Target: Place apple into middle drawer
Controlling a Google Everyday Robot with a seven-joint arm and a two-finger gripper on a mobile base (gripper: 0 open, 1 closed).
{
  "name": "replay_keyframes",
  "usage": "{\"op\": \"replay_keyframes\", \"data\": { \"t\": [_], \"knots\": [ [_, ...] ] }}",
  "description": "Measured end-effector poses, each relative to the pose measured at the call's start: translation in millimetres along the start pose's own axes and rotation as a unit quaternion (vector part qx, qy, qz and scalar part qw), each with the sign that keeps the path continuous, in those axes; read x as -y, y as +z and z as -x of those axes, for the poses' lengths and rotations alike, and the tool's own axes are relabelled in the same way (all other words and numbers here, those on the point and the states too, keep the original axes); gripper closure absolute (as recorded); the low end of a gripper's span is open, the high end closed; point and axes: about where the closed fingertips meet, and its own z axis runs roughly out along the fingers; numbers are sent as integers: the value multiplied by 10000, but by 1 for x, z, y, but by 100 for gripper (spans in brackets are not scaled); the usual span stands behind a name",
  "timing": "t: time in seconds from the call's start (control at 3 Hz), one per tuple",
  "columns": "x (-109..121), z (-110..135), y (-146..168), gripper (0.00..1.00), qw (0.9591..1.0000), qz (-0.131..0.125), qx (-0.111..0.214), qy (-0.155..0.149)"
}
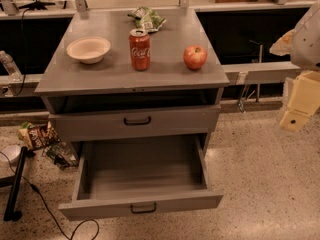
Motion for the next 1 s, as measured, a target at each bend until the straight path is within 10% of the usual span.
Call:
{"op": "replay_keyframes", "data": {
  "t": [0.67, 1.0],
  "knots": [
    [18, 5, 16, 0, 9989, -110, 385, 254],
    [52, 7, 86, 0, 9769, 46, 1715, 1272]
  ]
}}
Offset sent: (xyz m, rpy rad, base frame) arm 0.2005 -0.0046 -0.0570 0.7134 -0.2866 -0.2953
